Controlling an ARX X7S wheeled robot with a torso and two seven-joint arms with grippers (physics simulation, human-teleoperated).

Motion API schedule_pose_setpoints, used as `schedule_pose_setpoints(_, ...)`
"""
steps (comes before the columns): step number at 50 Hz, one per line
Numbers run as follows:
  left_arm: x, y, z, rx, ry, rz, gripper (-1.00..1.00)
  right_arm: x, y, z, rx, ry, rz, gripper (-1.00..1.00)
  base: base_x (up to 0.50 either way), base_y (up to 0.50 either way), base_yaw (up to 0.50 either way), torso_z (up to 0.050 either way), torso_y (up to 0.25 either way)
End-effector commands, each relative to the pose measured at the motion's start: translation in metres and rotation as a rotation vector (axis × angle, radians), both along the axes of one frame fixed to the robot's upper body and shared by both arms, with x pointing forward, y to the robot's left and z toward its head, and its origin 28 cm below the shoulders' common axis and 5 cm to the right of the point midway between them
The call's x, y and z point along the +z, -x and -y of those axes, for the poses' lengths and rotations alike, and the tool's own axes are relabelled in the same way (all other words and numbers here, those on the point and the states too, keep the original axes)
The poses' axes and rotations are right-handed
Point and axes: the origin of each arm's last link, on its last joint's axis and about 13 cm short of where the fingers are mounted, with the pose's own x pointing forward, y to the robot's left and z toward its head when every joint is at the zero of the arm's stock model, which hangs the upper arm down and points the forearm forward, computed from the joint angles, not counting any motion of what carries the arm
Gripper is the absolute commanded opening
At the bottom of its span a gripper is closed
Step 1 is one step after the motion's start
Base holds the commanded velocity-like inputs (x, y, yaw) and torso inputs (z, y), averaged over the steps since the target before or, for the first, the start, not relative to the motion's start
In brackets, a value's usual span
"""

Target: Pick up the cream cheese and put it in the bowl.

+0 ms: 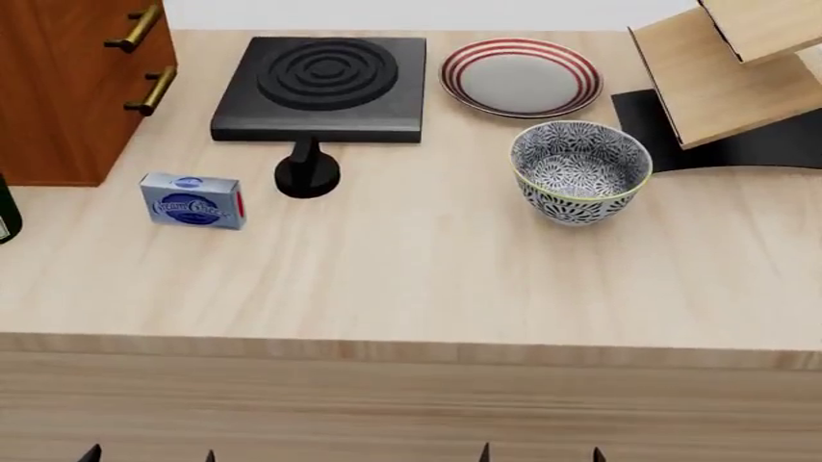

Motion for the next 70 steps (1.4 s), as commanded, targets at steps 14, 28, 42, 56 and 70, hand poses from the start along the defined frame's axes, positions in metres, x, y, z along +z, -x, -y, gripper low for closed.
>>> schedule_pose_setpoints(14, 0.004, 0.001, 0.001, -0.002, 0.005, 0.008, 1.0, -0.004, -0.002, -0.002, -0.003, 0.031, -0.003, 1.0, 0.15, 0.0, 0.0, 0.013, 0.003)
schedule_pose_setpoints(28, 0.0, -0.002, 0.0, 0.002, -0.01, 0.013, 1.0, -0.003, -0.002, -0.001, -0.011, 0.038, 0.001, 1.0, 0.23, 0.0, 0.0, 0.0, 0.0)
schedule_pose_setpoints(42, -0.003, -0.003, 0.0, 0.002, -0.012, 0.012, 1.0, -0.003, -0.002, -0.002, -0.014, 0.052, 0.004, 1.0, 0.22, 0.07, 0.0, 0.0, 0.0)
schedule_pose_setpoints(56, -0.006, -0.004, -0.001, 0.013, -0.022, 0.022, 1.0, -0.004, -0.003, -0.002, -0.016, 0.05, 0.005, 1.0, 0.23, 0.1, 0.0, 0.0, 0.0)
schedule_pose_setpoints(70, -0.008, -0.004, 0.0, 0.012, -0.032, 0.02, 1.0, -0.004, -0.003, -0.002, -0.018, 0.051, 0.007, 1.0, 0.23, 0.1, 0.0, 0.0, 0.0)
